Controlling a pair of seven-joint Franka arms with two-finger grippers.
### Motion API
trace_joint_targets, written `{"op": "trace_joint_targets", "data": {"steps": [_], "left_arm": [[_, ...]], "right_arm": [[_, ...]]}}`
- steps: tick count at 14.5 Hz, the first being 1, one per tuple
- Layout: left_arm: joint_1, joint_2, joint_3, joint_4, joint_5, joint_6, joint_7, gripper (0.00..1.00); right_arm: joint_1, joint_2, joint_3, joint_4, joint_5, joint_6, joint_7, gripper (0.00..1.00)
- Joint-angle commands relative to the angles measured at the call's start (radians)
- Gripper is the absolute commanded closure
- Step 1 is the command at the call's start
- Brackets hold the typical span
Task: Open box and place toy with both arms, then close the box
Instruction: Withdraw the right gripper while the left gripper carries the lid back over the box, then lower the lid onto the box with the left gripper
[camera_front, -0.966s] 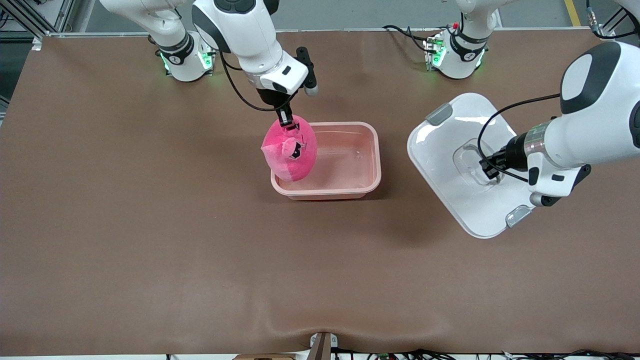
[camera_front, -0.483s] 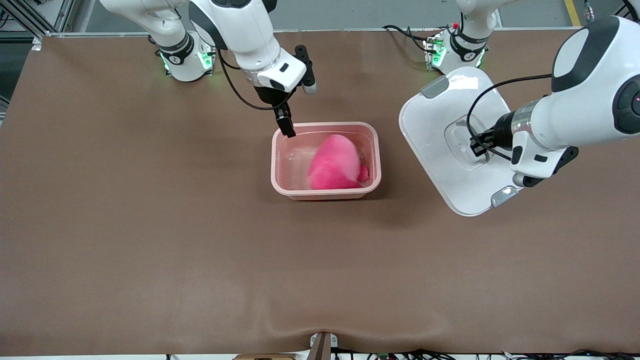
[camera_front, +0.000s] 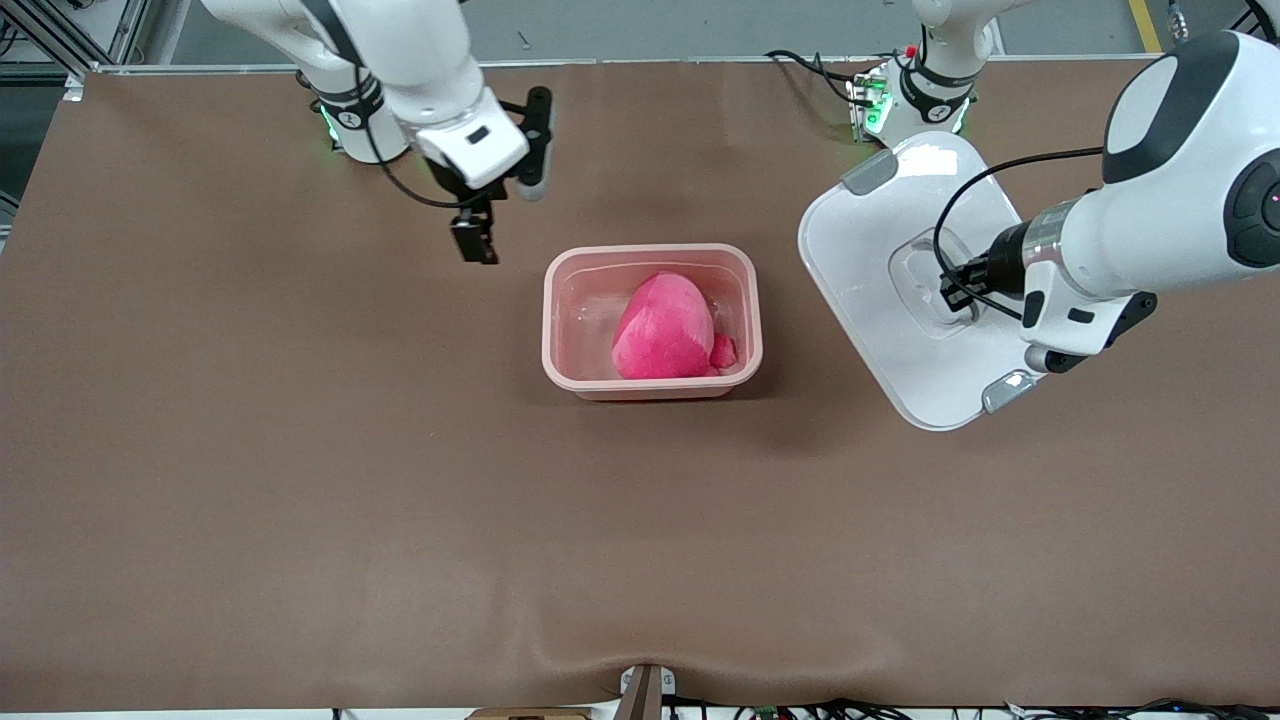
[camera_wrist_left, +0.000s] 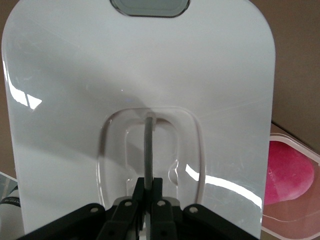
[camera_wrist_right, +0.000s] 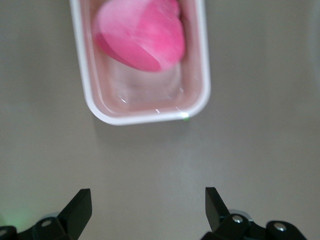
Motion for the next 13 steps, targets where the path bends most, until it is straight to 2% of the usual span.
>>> {"op": "trace_joint_targets", "data": {"steps": [1,4,7,9,11,13], "left_arm": [[-0.003,-0.013,-0.003,0.0,-0.015,-0.014,0.0,1.0],[-0.052,-0.007,-0.003,0.0,-0.01,-0.007,-0.065,1.0],[-0.133,0.005,-0.003,0.001,-0.006,0.028,-0.219,1.0],[-0.219,0.039,-0.002,0.006,-0.003,0.082,-0.424,1.0],[-0.288,0.068,-0.002,0.006,0.016,0.172,-0.649,1.0],[-0.349,0.1,0.0,0.006,0.036,0.245,-0.832,1.0]], "right_arm": [[0.029,-0.049,-0.125,-0.001,0.02,-0.019,0.033,0.0],[0.059,-0.046,-0.262,0.07,0.023,-0.037,0.053,0.0],[0.054,-0.046,-0.334,0.093,0.025,-0.04,0.097,0.0],[0.05,-0.044,-0.354,0.09,0.017,-0.063,0.142,0.0],[0.046,-0.039,-0.428,0.092,0.026,-0.082,0.221,0.0],[0.027,-0.036,-0.462,0.092,0.073,-0.073,0.385,0.0]]}}
